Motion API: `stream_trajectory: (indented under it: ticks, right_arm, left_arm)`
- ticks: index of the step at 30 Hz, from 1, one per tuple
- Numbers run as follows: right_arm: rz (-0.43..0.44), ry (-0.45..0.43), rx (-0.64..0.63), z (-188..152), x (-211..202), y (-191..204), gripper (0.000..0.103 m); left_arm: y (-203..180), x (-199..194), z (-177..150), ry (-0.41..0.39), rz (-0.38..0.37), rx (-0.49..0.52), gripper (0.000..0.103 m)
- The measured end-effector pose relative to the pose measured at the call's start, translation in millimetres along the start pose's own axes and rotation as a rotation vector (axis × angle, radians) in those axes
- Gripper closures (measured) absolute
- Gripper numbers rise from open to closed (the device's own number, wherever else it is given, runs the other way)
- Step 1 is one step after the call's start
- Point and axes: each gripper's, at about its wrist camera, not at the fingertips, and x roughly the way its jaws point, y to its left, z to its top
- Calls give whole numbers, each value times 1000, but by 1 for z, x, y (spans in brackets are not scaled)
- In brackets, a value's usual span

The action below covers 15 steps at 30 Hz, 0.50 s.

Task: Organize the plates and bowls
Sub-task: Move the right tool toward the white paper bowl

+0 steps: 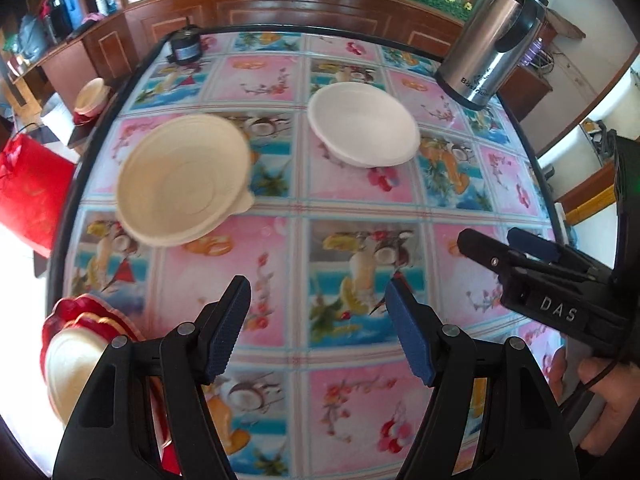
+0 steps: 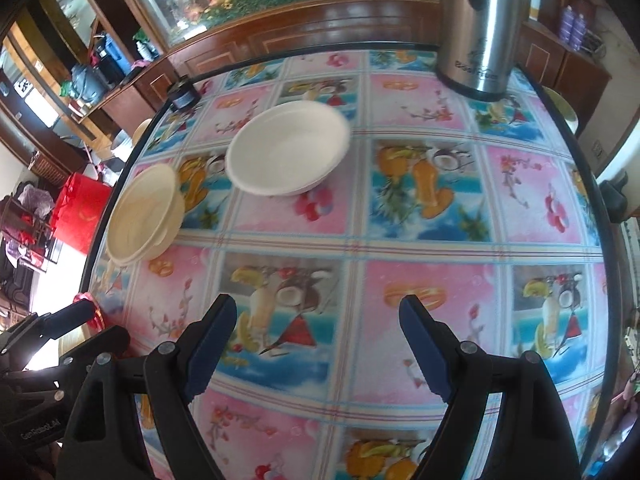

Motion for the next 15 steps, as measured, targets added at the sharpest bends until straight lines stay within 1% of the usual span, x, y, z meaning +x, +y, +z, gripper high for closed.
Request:
stream_trajectory:
  ticks: [5,10,13,15]
  right_arm:
    - [0,1,16,13,4,-16,19]
    - [4,-10,-6,33,9,-22,20]
    - [-22,7,-27,48,20,-25,21]
    - [-24,25,-20,58,30,-27,23]
  left_arm:
    - [-14,18,26,-3,-22,-3,32]
    - [-17,41,54,8,-39,-32,32]
    - [-16,54,73,3,-39,-42,32]
    - [-16,63,85,3,-9,-38,32]
